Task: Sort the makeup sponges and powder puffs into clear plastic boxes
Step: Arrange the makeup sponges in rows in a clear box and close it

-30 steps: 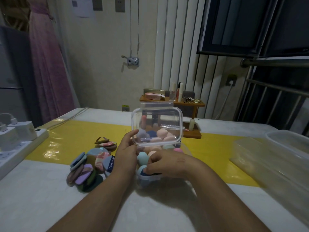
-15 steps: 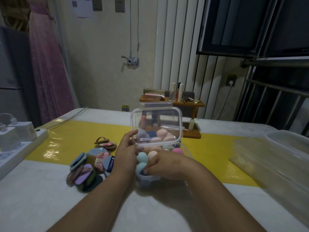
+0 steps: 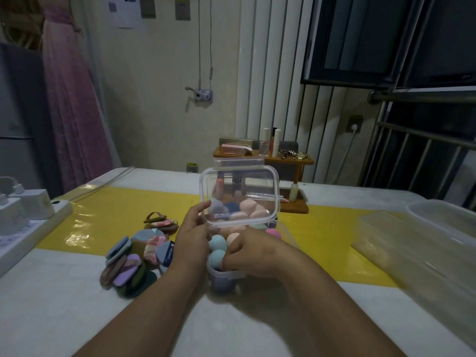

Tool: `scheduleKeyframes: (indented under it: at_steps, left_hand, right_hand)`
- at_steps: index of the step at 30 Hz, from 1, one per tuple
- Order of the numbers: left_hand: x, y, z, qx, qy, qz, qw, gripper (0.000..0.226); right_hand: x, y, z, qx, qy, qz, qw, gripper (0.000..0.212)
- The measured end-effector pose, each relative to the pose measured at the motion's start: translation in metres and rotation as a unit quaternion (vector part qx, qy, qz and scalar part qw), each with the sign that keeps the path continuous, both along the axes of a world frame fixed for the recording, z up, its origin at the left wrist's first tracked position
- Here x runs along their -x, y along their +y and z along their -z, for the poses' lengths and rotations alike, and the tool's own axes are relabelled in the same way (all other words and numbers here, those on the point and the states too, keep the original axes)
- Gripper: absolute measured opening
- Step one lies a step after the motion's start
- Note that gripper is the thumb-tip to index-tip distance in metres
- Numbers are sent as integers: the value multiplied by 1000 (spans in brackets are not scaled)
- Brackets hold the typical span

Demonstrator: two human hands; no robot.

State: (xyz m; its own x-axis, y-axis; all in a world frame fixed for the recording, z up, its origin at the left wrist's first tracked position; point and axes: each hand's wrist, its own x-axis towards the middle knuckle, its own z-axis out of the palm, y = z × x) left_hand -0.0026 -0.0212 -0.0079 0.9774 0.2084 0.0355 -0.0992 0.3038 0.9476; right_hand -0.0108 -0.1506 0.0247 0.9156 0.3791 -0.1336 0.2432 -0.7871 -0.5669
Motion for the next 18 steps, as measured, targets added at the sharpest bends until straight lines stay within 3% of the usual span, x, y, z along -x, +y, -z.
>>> scheduleKeyframes:
  at_steps: [3,8,12,18]
  left_hand:
    - [1,0,-1,-1,-1,2,1000,46]
    - [2,0,-2,2,3,5,1000,46]
    - [0,2,-1,1,10,3,1000,51]
    - [2,2,0,3,16,5,1000,53]
  right_hand:
    - [-1,-3,-2,-5,8,-16,1000,9]
    - [1,-5,-3,-10,15,-22,1000,12]
    - [2,-8,-2,-12,-21,-33,999,25]
    - [-3,-11,2,-38,-72,-30,996,18]
